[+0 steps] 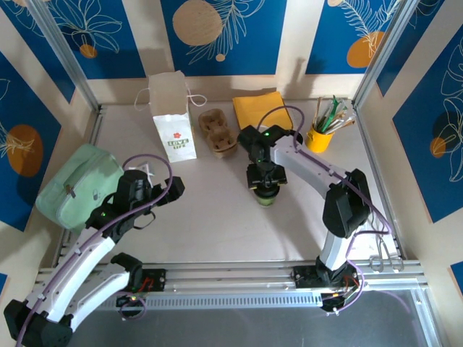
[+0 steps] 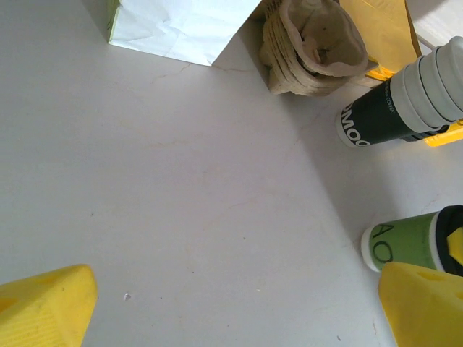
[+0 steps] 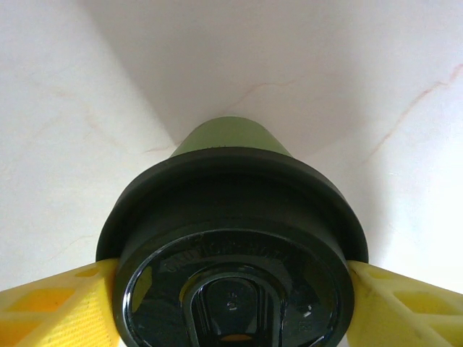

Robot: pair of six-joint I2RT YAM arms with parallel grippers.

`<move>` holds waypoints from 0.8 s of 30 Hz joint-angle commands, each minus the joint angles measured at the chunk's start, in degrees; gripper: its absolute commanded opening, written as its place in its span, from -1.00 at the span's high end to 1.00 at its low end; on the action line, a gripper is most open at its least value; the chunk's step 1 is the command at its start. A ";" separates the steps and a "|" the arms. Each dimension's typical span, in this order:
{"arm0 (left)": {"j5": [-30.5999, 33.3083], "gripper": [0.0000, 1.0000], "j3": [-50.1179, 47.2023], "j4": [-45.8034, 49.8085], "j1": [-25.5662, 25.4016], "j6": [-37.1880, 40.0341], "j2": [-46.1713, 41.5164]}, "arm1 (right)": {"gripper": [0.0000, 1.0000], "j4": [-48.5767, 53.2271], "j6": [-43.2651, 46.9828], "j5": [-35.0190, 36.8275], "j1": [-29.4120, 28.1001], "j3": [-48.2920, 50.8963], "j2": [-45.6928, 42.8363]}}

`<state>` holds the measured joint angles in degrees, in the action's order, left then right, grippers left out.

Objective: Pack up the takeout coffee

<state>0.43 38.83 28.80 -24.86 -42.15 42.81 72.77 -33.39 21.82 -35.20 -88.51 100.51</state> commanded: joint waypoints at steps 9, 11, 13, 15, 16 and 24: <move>-0.87 -0.99 -0.23 -0.38 0.81 -0.65 -0.31 | -0.46 -3.27 5.77 -2.49 17.53 1.96 -3.90; -1.05 -0.99 -0.34 -0.78 0.87 -0.89 -0.18 | -0.45 -3.47 5.61 -3.83 20.68 1.70 -3.30; -1.30 -0.99 -0.44 -1.19 0.87 -1.00 -0.02 | -0.45 -4.41 5.92 -4.31 23.07 1.67 -3.17; -1.39 -0.99 -0.29 -0.92 0.87 -0.85 0.13 | -0.45 -4.95 6.27 -4.40 25.69 1.33 -3.36; -1.31 -0.99 -0.20 -0.70 0.87 -0.74 0.24 | -0.45 -5.14 6.36 -4.62 26.75 1.15 -3.37; -1.04 -0.99 -0.33 -0.27 0.96 -0.48 -0.53 | -0.45 -6.91 7.89 -5.88 35.48 0.53 -2.55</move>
<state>0.03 38.83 28.77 -24.75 -42.17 42.89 66.43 -26.92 17.98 -1.72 -87.24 97.93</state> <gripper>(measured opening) 0.994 0.726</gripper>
